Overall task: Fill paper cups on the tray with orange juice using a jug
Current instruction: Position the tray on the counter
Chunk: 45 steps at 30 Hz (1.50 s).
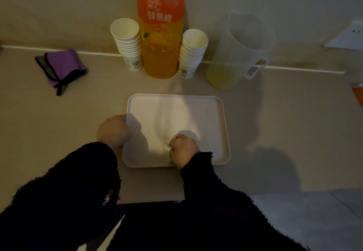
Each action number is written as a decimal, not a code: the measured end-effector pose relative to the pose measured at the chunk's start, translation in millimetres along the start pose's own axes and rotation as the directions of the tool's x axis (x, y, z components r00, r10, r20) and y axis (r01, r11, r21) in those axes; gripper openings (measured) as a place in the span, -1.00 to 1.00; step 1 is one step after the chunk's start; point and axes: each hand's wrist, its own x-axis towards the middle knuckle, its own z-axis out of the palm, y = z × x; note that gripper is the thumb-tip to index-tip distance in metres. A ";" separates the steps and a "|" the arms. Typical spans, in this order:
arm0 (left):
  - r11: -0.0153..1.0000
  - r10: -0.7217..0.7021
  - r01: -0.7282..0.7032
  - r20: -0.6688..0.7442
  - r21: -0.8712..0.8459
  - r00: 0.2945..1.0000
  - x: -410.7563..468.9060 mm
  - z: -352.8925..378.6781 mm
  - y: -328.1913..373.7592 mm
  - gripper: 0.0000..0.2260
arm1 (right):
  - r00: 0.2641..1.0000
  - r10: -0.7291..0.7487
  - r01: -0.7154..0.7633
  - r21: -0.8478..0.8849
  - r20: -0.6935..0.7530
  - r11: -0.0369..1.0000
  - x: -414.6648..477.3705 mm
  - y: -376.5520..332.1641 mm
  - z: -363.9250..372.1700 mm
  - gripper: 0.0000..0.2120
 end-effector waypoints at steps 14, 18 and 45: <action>1.000 0.015 -0.015 -0.024 -0.003 1.000 0.0 0.5 -1.8 -0.77 | 0.979 0.200 -0.133 0.641 -0.032 0.756 12.5 -2.8 2.0 -0.83; 0.999 0.048 -0.048 -0.017 -0.020 0.999 -4.0 -1.9 -4.0 -0.76 | 0.950 0.206 -0.193 0.960 0.235 -0.201 0.0 14.3 -27.8 -0.88; 0.999 0.042 -0.042 0.007 0.012 0.999 -10.2 -6.6 4.4 -0.81 | 0.931 0.295 -0.259 0.179 -0.216 0.949 1.6 64.6 -26.2 -0.67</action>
